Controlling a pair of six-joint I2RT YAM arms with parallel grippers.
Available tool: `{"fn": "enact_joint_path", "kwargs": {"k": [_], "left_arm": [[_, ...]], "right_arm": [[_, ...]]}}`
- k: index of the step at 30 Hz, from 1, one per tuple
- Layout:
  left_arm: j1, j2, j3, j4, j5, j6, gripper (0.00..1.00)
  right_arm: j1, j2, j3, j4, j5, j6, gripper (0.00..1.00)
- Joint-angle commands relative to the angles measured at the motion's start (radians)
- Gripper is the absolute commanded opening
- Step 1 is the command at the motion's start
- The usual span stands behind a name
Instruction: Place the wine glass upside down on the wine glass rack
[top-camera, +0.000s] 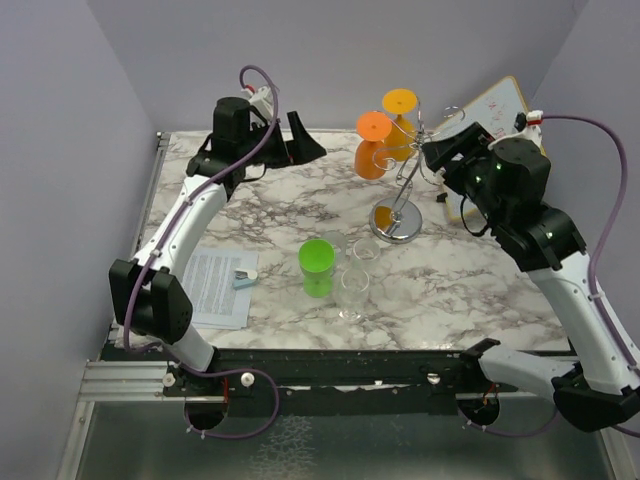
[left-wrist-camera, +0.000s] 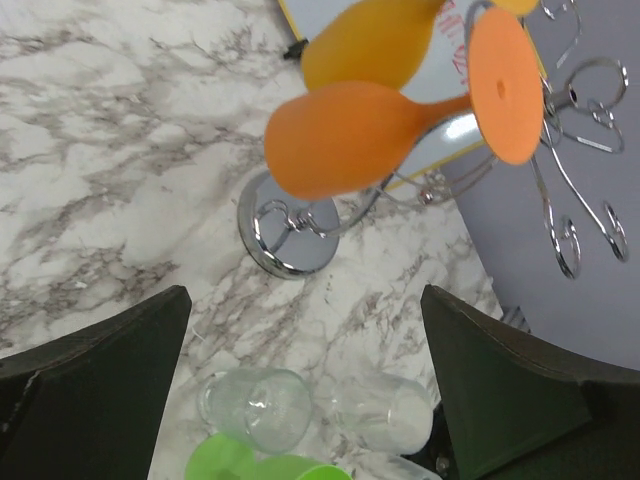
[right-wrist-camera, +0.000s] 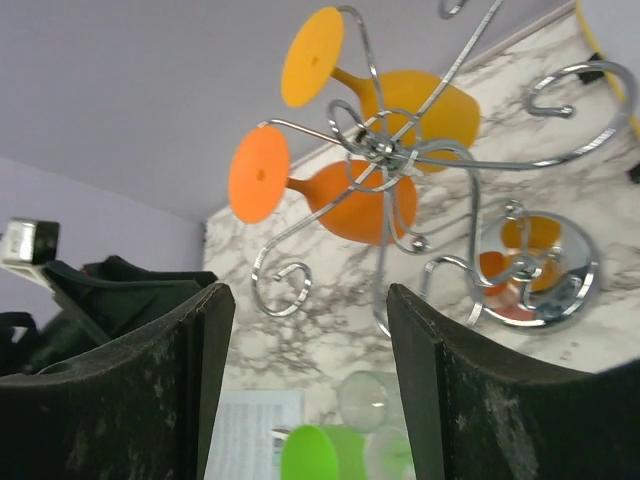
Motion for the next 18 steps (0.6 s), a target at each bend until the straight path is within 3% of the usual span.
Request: {"fn": "enact_joint_path", "kwargs": {"k": [1, 8, 18], "left_arm": [[-0.115, -0.049, -0.033, -0.06, 0.046, 0.061, 0.95], [-0.317, -0.07, -0.095, -0.141, -0.115, 0.076, 0.78], [-0.486, -0.07, -0.136, -0.241, -0.326, -0.026, 0.69]], "right_arm": [[-0.003, -0.095, -0.076, -0.136, 0.063, -0.146, 0.68], [-0.002, -0.223, -0.219, -0.186, -0.008, -0.151, 0.68], [-0.002, -0.273, -0.364, -0.244, -0.052, -0.071, 0.67]]}}
